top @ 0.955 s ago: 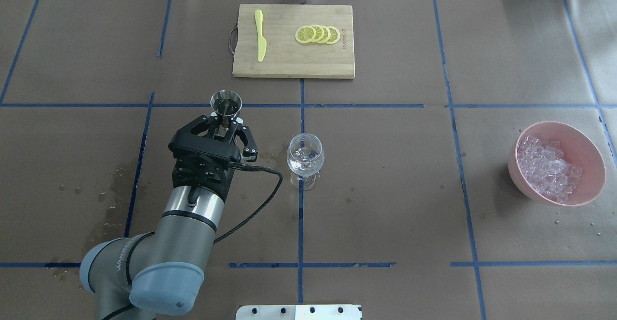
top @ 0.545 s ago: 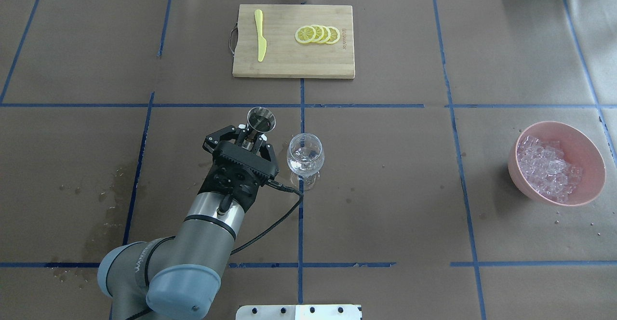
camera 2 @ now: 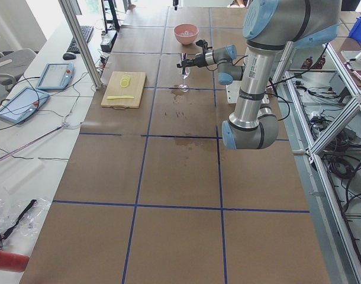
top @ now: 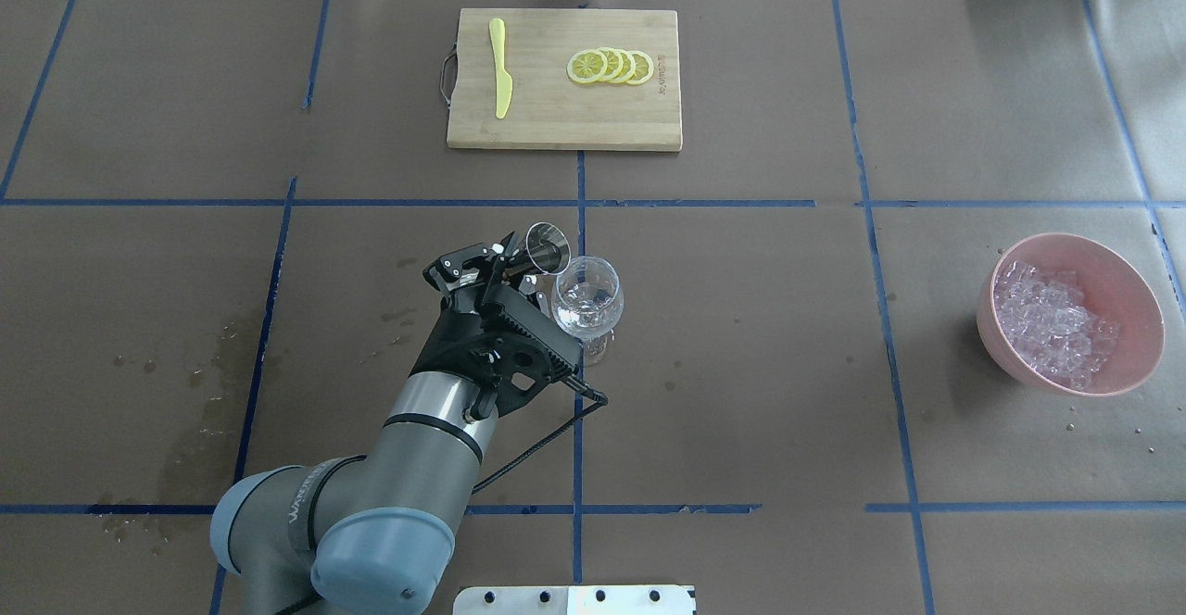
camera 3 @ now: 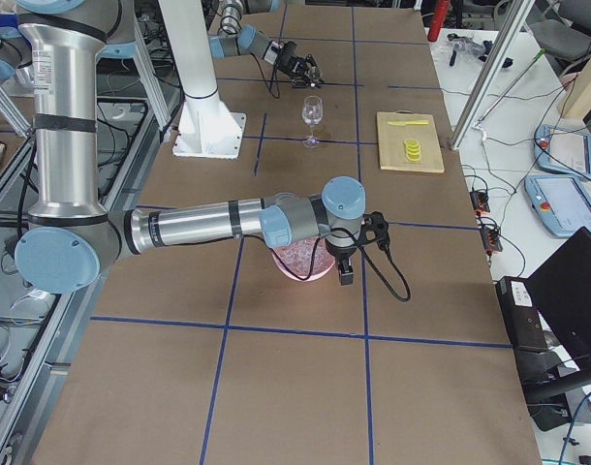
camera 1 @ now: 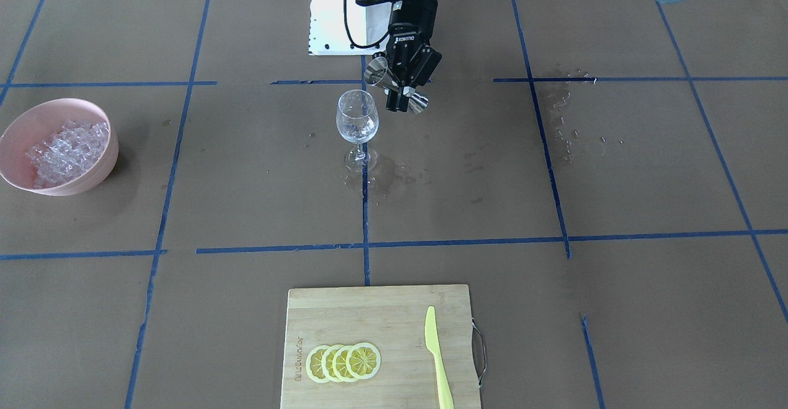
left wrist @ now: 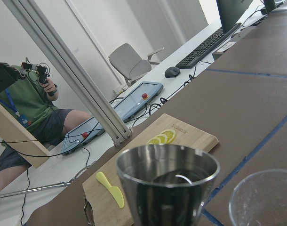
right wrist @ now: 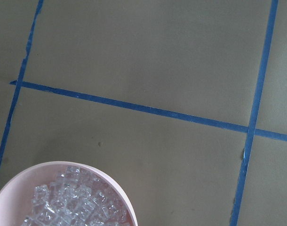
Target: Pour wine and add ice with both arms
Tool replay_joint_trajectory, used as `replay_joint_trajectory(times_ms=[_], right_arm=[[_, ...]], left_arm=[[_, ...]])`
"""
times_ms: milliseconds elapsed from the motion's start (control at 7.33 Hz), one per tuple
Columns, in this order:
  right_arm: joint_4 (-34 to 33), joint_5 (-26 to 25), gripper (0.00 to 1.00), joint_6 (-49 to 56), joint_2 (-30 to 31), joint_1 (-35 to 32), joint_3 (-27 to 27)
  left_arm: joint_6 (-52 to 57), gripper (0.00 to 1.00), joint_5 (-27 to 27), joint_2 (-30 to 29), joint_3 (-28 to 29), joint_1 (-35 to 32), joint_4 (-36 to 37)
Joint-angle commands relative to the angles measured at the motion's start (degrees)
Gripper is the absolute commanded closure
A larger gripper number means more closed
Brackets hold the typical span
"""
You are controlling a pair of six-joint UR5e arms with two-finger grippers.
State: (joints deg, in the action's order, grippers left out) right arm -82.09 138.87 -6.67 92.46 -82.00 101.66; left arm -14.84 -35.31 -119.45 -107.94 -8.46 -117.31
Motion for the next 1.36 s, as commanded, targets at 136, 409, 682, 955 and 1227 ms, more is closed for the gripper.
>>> replay_joint_trajectory(times_ms=[136,409,682,955,1227], right_arm=[[0.0,0.0,0.0,-0.01,0.0,0.0,-0.15],[0.0,0.0,0.0,-0.01,0.0,0.0,-0.32],[0.0,0.0,0.0,-0.01,0.0,0.0,-0.32],[0.0,0.0,0.0,-0.01,0.0,0.0,-0.41],[0.0,0.0,0.0,-0.01,0.0,0.0,-0.33]], left_arm=[[10.32,1.0,-0.03,-2.01,0.1,0.02,3.91],[12.28,1.0,-0.03,-3.07,0.1,0.02,8.49],[21.04,1.0,-0.03,-3.16,0.1,-0.24,9.12],[27.39,1.0,-0.03,-3.16,0.02,-0.5,11.13],[31.69,1.0,-0.03,-3.25,-0.07,-0.85,13.69]])
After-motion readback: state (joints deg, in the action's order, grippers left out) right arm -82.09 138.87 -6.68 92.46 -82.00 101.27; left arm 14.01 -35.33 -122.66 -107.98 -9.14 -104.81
